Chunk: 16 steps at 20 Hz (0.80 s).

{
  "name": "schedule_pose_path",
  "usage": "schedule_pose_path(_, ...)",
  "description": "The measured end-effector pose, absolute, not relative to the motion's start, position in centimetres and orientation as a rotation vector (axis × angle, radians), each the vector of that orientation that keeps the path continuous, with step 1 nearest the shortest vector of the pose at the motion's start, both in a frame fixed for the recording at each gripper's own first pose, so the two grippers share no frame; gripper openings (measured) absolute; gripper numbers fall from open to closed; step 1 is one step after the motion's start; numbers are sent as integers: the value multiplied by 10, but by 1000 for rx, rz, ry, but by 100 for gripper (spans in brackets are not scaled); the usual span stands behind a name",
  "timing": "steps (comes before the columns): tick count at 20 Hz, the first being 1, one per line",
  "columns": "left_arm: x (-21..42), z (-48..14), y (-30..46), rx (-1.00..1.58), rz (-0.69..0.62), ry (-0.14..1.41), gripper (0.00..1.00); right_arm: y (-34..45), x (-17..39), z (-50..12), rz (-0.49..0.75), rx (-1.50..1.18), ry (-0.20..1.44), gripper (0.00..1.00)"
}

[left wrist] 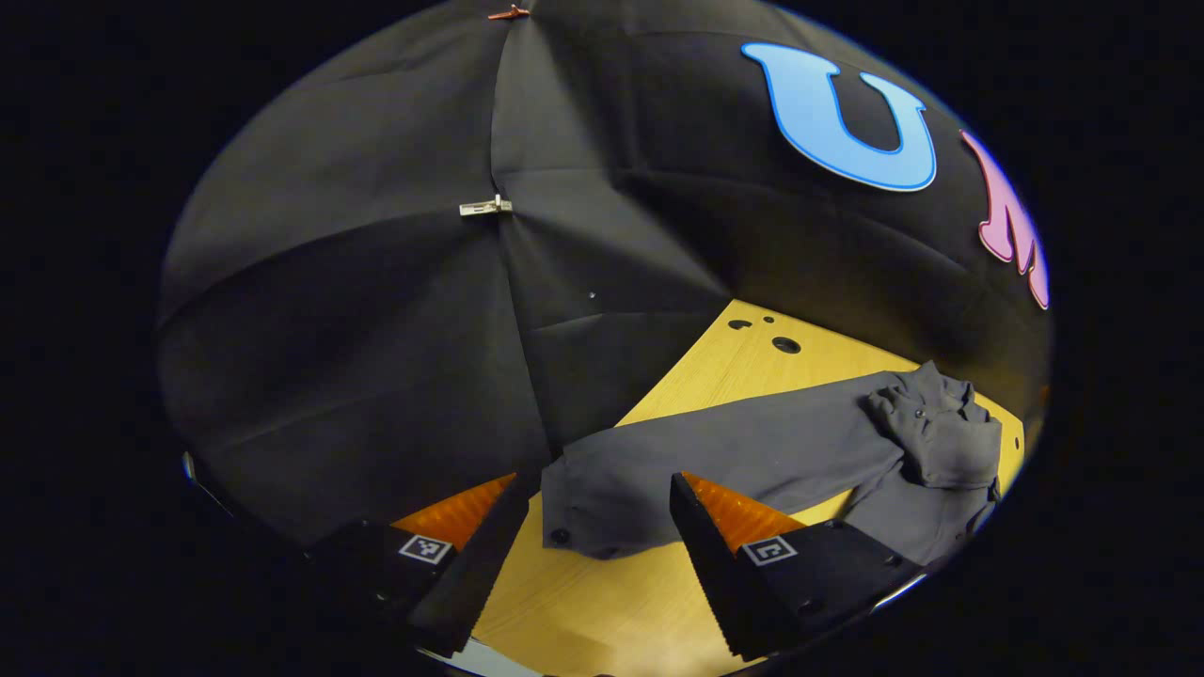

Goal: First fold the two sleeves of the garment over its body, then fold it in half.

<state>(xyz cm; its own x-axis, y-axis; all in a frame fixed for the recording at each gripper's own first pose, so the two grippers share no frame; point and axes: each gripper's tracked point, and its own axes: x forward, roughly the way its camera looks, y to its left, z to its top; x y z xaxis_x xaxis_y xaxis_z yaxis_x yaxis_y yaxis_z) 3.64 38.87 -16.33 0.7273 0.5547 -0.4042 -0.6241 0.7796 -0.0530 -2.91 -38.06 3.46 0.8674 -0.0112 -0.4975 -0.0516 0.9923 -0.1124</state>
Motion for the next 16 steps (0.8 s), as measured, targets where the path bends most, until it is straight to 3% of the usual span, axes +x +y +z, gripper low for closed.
schedule_pose_path(8, 69, -237, 416, -234, 687, 553, 96, -486, -119, 29, -159, -18, 556, 98)
schedule_pose_path(12, 73, -251, 415, -232, 686, 603, 96, -520, -158, 22, -222, 17, 560, 98)
schedule_pose_path(13, 74, -255, 414, -241, 683, 616, 92, -526, -166, 18, -234, 12, 564, 98)
schedule_pose_path(16, 77, -255, 409, -261, 666, 600, 95, -542, -179, 10, -267, -4, 576, 98)
